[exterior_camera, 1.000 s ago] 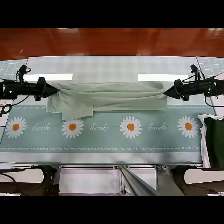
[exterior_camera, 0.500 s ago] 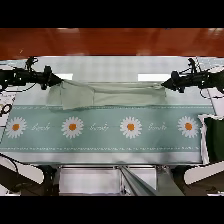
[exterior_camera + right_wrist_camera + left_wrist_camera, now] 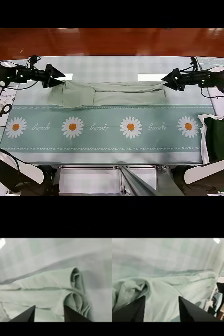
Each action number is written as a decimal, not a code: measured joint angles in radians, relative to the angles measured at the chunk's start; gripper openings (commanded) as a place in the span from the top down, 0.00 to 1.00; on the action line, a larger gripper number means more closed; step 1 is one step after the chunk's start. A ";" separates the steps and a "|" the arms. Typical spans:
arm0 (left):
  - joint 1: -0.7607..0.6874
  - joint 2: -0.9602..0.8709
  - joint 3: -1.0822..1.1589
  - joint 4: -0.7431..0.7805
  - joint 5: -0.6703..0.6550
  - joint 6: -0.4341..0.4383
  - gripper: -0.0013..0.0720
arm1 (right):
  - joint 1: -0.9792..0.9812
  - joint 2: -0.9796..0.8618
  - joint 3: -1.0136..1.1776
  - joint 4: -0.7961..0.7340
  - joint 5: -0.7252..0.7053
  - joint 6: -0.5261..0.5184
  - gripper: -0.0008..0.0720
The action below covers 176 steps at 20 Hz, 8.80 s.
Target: Fold the shirts.
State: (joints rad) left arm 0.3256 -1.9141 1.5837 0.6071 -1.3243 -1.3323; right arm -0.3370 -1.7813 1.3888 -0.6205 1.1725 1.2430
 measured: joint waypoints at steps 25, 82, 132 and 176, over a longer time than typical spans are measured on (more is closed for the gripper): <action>-0.101 0.882 -0.789 0.250 0.356 0.011 0.29 | -0.114 -0.014 -0.171 0.011 0.031 -0.044 0.41; -0.535 0.517 -0.045 0.428 0.148 -0.164 0.96 | 0.476 0.623 -0.187 -0.104 -0.055 0.134 0.95; -0.239 1.142 -1.026 0.087 0.324 0.090 0.96 | 0.414 0.290 -0.639 0.144 -0.233 0.022 0.44; -0.243 1.141 -0.964 0.050 0.628 0.095 0.96 | -0.916 0.767 0.060 -0.723 0.679 0.360 0.94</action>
State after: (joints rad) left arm 0.0826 -0.7727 0.6197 0.6571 -0.6964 -1.2369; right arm -1.2526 -1.0142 1.4487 -1.3434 1.8519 1.6032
